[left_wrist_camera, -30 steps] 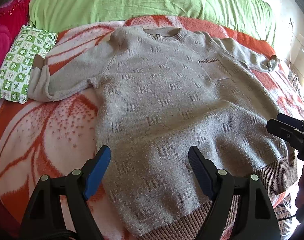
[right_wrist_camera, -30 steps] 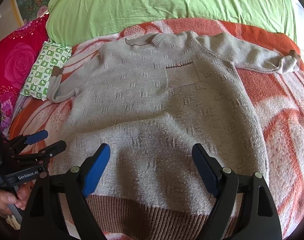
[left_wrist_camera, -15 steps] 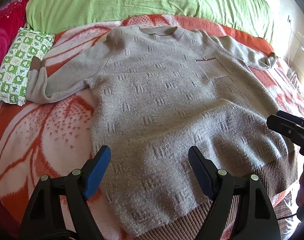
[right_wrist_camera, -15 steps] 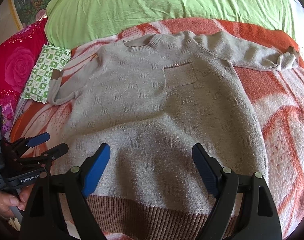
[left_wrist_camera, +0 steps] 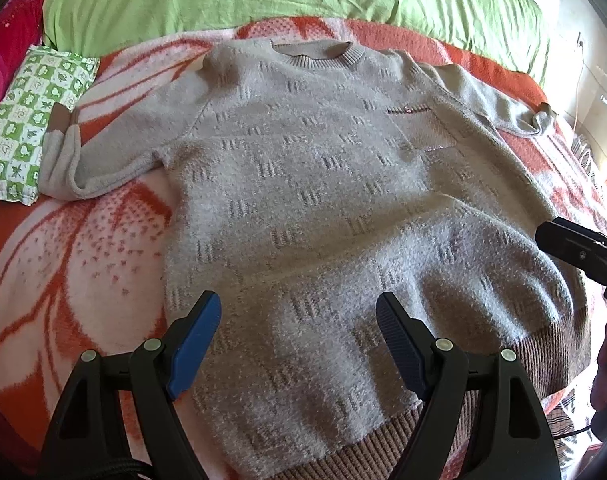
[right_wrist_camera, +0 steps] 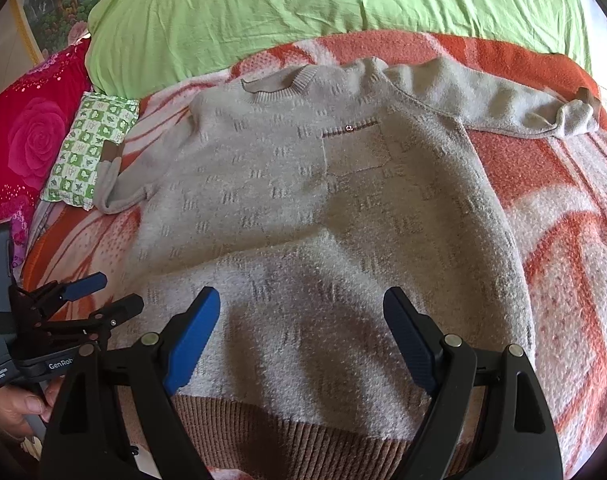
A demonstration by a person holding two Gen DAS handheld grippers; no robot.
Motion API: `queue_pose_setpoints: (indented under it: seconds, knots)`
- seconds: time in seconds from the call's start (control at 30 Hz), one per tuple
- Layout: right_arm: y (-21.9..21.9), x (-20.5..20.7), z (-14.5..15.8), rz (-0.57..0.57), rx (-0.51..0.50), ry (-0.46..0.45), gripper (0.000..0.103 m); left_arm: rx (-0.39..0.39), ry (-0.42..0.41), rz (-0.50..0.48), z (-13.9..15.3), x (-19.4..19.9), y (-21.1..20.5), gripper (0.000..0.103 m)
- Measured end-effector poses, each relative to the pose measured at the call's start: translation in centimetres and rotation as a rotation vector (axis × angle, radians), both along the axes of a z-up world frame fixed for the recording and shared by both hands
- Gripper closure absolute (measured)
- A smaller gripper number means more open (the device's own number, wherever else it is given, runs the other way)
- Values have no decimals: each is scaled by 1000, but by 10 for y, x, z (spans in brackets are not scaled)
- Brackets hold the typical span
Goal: Fold small clothes
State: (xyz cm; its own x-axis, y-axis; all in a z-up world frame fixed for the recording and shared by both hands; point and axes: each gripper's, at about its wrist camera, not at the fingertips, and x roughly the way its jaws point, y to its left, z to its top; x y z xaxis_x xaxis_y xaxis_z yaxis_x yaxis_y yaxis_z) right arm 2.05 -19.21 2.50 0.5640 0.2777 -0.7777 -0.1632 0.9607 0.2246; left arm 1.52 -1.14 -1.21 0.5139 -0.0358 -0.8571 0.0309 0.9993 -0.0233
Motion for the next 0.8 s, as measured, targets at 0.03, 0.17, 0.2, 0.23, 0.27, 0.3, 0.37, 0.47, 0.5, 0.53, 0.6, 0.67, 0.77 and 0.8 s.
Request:
queue_pose_setpoints:
  seconds: [0.03, 0.17, 0.2, 0.23, 0.27, 0.3, 0.37, 0.47, 0.5, 0.53, 0.6, 0.67, 0.77, 0.8]
  knots:
    - [-2, 2, 1, -2, 8, -10, 19, -5, 0, -2, 0, 2, -1, 23]
    - [-14, 10, 4, -25, 22, -46, 19, -15, -1, -5, 1, 8, -5, 23]
    - [-18, 11, 6, -33, 27, -67, 19, -16, -2, -6, 2, 11, -6, 23]
    - [-22, 14, 7, -45, 36, -71, 19, -18, 0, -5, 2, 14, -6, 23]
    - [-27, 17, 9, -58, 48, -72, 19, -21, 1, -3, 3, 19, -7, 23]
    - [-34, 21, 9, -75, 51, -70, 19, -26, 4, -2, 4, 23, -7, 22]
    - [-48, 28, 13, -98, 61, -108, 19, -26, 9, 5, 4, 36, -7, 22]
    - [-73, 44, 13, -154, 74, -77, 19, -39, 15, 18, 6, 54, -5, 22]
    - [-83, 49, 16, -171, 63, -93, 19, -42, 14, 20, 6, 59, -4, 22]
    - [-94, 57, 16, -194, 62, -90, 19, -33, 14, 19, 7, 67, -4, 22]
    - [-117, 74, 18, -237, 51, -95, 19, -23, 13, 20, 7, 84, -3, 21]
    - [-147, 93, 23, -303, 52, -91, 19, -29, 17, 28, 8, 103, 0, 21]
    - [-193, 128, 23, -408, 78, -58, 19, -42, 26, 48, 9, 133, 2, 21]
    - [-207, 141, 20, -446, 80, -45, 19, -47, 25, 51, 10, 141, 3, 21]
